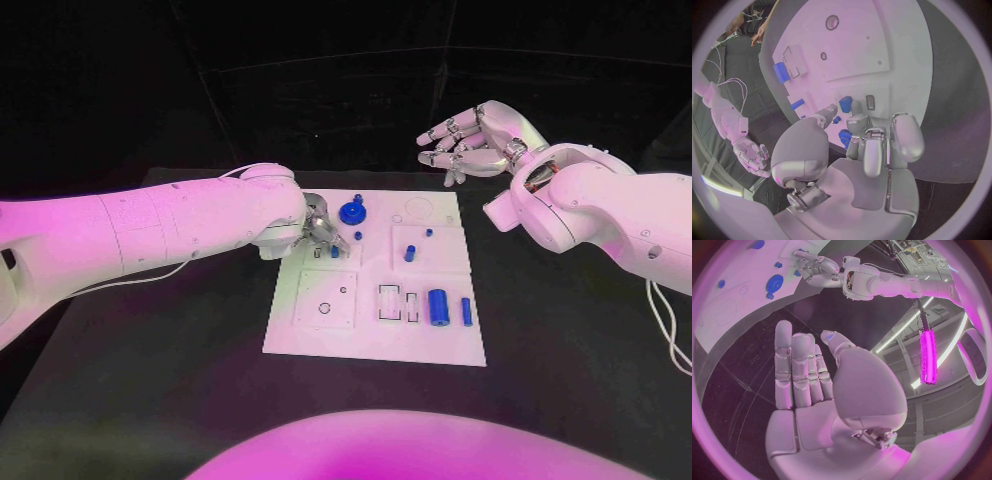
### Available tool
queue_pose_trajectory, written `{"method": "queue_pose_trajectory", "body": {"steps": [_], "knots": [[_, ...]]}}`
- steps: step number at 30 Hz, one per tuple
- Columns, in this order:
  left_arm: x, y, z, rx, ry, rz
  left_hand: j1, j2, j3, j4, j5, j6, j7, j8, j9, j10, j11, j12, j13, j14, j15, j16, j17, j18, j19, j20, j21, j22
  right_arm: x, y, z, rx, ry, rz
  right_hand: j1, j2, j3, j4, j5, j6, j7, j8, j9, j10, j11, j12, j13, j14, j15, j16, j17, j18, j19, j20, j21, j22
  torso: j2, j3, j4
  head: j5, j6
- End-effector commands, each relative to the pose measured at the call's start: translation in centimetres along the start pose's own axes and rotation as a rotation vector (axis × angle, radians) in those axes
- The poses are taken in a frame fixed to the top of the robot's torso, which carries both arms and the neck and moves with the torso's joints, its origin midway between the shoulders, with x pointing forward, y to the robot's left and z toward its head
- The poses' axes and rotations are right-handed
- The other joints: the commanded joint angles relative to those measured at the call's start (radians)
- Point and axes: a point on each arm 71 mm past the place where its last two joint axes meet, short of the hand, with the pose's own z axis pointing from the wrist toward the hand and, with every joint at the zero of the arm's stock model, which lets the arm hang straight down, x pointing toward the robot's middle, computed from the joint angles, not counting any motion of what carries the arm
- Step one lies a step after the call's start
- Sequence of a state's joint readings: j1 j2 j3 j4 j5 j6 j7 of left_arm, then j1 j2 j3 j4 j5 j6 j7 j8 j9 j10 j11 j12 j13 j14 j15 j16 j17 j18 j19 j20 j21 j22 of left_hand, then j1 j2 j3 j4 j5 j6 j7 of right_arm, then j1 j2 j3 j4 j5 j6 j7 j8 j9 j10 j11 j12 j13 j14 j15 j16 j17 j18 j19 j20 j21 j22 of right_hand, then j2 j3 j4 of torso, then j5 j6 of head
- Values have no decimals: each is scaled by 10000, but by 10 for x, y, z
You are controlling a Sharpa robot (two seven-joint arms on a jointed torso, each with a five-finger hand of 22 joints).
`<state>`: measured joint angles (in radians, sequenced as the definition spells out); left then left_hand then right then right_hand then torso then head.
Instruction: Assemble the parts on the task board
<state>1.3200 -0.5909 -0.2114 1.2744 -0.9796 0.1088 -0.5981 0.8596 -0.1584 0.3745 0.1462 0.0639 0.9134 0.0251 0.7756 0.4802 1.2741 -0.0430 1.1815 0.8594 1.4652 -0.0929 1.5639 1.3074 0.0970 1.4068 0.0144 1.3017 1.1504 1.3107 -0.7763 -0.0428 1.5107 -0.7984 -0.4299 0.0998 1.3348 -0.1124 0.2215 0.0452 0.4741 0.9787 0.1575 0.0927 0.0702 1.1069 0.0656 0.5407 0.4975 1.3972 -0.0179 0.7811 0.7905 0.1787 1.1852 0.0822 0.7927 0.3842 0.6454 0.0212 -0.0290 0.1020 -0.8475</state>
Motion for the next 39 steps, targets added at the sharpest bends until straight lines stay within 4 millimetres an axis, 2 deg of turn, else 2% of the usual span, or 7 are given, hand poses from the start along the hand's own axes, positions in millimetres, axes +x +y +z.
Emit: {"method": "queue_pose_trajectory", "body": {"steps": [1,7,14,20,23,30,39], "knots": [[-2,2,-1,-19,-178,-95,-128,-72,-620,216,-139,42,-13,9,3,59,-20,67,22,1056,-71,69,2634,-108,66,-46,29,9,0,2,1,-85,40,41,-9,-84,67,4,41,-93,-18,-69,-8,-89,-18,-42,-18,-82,7,-83,-50,48,51,18,-67,-17,-4,-3,-3,5,6],[-6,8,-3,-22,-426,-315,-92,-69,-1298,522,-169,37,-43,2,9,35,-36,37,-5,1056,-112,69,2634,-111,70,-77,14,5,-1,1,1,-56,12,29,-4,-94,73,0,28,-103,-14,-73,-9,-97,-13,-44,-25,-98,10,-118,-72,48,48,20,-76,-22,-2,0,-5,6,19],[-26,3,-15,407,-647,-654,621,203,-2098,735,-166,-115,3,-71,4,-198,-5,-208,-349,1056,-93,69,2634,-77,-10,-81,-146,-190,-2,0,1,-35,-10,18,-8,-97,75,3,18,-109,-11,-76,-10,-99,-10,-43,-29,-102,13,-117,-65,47,46,21,-81,-24,5,-7,2,-12,59],[-59,4,-32,578,-487,-441,1604,564,-2653,662,-156,-961,435,-892,-467,-936,378,-923,-1447,1023,206,7,2504,37,-329,171,-680,-883,-3,-1,1,4,-49,-1,-8,-97,75,3,18,-109,-11,-76,-10,-99,-10,-43,-29,-102,13,-117,-65,47,46,21,-81,-24,-7,7,-5,-20,136],[-73,8,-34,412,-422,-335,1828,690,-2867,696,-153,-1139,571,-1176,-683,-1080,490,-1035,-1640,999,323,-38,2411,76,-402,269,-812,-1042,-3,-2,2,13,-68,-5,-13,-97,77,7,13,-112,-9,-77,-10,-100,-7,-43,-32,-107,15,-127,-71,47,45,22,-85,-26,-3,11,2,-8,182],[-99,18,-22,-272,-266,-264,2056,923,-3204,804,-143,-935,593,-1290,-886,-1006,520,-908,-1508,1016,362,-8,2474,79,-363,360,-779,-964,-2,-1,3,-2,-39,5,-15,-97,79,9,10,-114,-7,-78,-10,-101,-6,-42,-34,-105,16,-115,-56,46,45,23,-88,-28,22,4,-11,101,244],[-103,26,-2,-813,-150,-154,2130,1128,-3569,980,-144,-638,524,-1236,-980,-900,465,-771,-1345,1036,325,30,2551,64,-298,348,-697,-832,0,0,4,-23,20,22,-14,-95,83,9,9,-116,-7,-79,-10,-102,-5,-42,-36,-102,16,-101,-40,46,46,24,-90,-29,29,-3,-21,173,248]]}}
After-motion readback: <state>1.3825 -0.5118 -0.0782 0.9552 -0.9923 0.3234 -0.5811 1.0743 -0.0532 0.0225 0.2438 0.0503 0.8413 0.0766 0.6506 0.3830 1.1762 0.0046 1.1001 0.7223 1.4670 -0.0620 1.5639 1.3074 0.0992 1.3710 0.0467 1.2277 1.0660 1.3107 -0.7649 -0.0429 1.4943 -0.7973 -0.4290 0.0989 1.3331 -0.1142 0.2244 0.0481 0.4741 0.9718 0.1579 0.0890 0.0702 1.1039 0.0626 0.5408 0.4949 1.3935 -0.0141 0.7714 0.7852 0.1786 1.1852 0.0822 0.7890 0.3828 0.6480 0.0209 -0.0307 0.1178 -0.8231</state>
